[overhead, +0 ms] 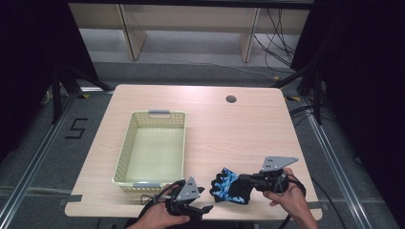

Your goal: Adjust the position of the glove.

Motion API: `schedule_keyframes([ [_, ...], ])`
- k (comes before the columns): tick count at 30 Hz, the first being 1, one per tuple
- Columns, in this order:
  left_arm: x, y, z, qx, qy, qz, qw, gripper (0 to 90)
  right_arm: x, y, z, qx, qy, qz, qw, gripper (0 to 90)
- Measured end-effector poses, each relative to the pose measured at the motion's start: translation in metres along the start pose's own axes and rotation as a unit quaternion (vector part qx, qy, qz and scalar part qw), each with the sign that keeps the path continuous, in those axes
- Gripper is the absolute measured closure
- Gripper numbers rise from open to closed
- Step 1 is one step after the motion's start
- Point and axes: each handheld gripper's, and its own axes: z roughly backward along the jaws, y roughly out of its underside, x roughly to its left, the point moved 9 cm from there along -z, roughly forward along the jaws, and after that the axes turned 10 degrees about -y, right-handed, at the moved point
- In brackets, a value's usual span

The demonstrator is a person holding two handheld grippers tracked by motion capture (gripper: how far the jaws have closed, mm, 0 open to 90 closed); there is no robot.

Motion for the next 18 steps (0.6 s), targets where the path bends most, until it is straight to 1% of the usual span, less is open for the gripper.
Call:
schedule_keyframes([
  [1, 0.001, 0.000, -0.003, 0.006, -0.001, -0.006, 1.0000, 38.0, 0.000, 0.000, 0.000, -0.001, -0.001, 0.002, 1.0000, 89.2],
  [2, 0.000, -0.001, -0.005, 0.004, 0.000, 0.001, 1.0000, 39.8, 0.000, -0.001, 0.000, -0.004, 0.001, 0.004, 1.0000, 89.2],
  [3, 0.000, -0.003, -0.008, 0.006, 0.003, 0.002, 1.0000, 39.8, 0.000, -0.002, 0.001, -0.003, 0.000, 0.012, 0.9999, 89.2],
  [5, 0.000, -0.004, -0.010, 0.006, 0.004, 0.006, 1.0000, 41.3, 0.001, -0.003, 0.001, -0.005, -0.002, 0.011, 0.9999, 89.2],
  [6, 0.002, -0.005, -0.013, 0.009, 0.002, 0.001, 1.0000, 41.6, 0.004, -0.003, 0.002, -0.003, -0.007, 0.004, 1.0000, 89.2],
  [7, 0.000, -0.007, -0.014, 0.008, 0.007, 0.011, 0.9999, 43.2, 0.005, -0.004, 0.002, -0.004, -0.006, 0.003, 1.0000, 89.2],
  [8, 0.000, -0.007, -0.014, 0.008, 0.007, 0.011, 0.9999, 45.2, 0.005, -0.004, 0.002, -0.004, -0.006, 0.003, 1.0000, 89.2],
  [9, 0.001, -0.008, -0.016, 0.004, 0.011, -0.002, 0.9999, 45.2, 0.004, -0.004, 0.002, -0.006, -0.006, 0.007, 0.9999, 89.2],
  [10, -0.001, -0.008, -0.017, 0.008, 0.010, 0.006, 0.9999, 46.0, 0.004, -0.005, 0.002, -0.008, -0.006, 0.009, 0.9999, 89.2],
  [11, -0.001, -0.009, -0.018, 0.008, 0.007, -0.008, 0.9999, 46.5, 0.003, -0.005, 0.002, -0.008, -0.005, 0.017, 0.9998, 89.2],
  [12, -0.003, -0.010, -0.021, 0.007, 0.006, -0.015, 0.9998, 49.8, 0.003, -0.005, 0.002, -0.006, -0.005, 0.014, 0.9999, 89.2],
  [13, -0.005, -0.011, -0.022, 0.005, 0.013, -0.011, 0.9998, 54.0, 0.002, -0.005, 0.002, -0.002, -0.004, 0.019, 0.9998, 89.2],
  [14, -0.006, -0.010, -0.022, 0.010, 0.017, -0.020, 0.9996, 59.3, 0.004, -0.004, 0.002, 0.002, -0.007, 0.011, 0.9999, 89.2],
  [15, -0.008, -0.010, -0.024, 0.009, 0.018, -0.026, 0.9995, 64.0, 0.005, -0.003, 0.001, 0.006, -0.007, 0.004, 0.9999, 89.2],
  [16, -0.008, -0.010, -0.024, 0.009, 0.018, -0.026, 0.9995, 67.9, 0.005, -0.003, 0.001, 0.006, -0.007, 0.004, 0.9999, 89.2],
  [17, -0.010, -0.010, -0.026, 0.016, 0.019, -0.037, 0.9990, 70.8, 0.002, -0.004, -0.001, 0.011, -0.004, 0.016, 0.9998, 89.2],
  [18, -0.012, -0.011, -0.028, 0.014, 0.024, -0.037, 0.9989, 70.8, 0.002, -0.004, -0.001, 0.011, -0.004, 0.016, 0.9998, 89.2],
])
